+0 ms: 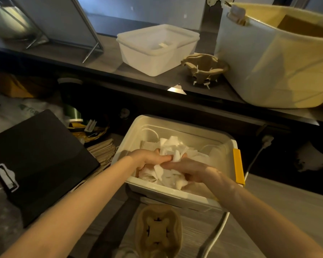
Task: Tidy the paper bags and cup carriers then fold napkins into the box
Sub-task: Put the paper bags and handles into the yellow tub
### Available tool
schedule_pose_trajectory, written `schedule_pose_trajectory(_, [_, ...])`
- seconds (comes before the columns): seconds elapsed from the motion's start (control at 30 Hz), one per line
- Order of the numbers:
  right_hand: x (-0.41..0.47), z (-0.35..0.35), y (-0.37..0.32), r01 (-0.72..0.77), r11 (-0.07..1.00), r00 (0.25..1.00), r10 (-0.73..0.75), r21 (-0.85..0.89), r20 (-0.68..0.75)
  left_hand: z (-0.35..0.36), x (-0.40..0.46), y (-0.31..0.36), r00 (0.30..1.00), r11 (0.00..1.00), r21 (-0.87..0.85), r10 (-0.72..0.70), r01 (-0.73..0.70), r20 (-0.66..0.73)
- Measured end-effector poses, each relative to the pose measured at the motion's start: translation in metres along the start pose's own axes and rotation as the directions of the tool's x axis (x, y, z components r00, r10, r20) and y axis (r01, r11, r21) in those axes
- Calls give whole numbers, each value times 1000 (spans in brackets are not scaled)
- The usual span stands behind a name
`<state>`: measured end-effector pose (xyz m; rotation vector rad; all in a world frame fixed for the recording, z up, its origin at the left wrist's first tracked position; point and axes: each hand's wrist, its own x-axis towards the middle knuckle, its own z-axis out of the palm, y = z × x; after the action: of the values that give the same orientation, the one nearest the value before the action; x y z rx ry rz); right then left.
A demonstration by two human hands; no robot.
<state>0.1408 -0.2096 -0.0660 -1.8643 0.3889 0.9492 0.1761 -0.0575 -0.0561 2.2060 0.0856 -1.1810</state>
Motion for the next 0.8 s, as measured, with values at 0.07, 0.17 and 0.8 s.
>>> schedule_pose_trajectory(0.07, [9, 6, -2, 35, 999, 999, -35, 12, -32, 1, -1, 1, 999, 999, -26, 40, -40, -37])
schedule_pose_trajectory(0.17, [-4, 4, -9, 103, 973, 980, -135, -209, -144, 2, -8, 2, 981, 973, 212, 124, -90, -151])
schedule_pose_trajectory(0.8, [-10, 3, -2, 145, 989, 989, -145, 12, -30, 3, -6, 1, 996, 996, -48, 68, -71, -59])
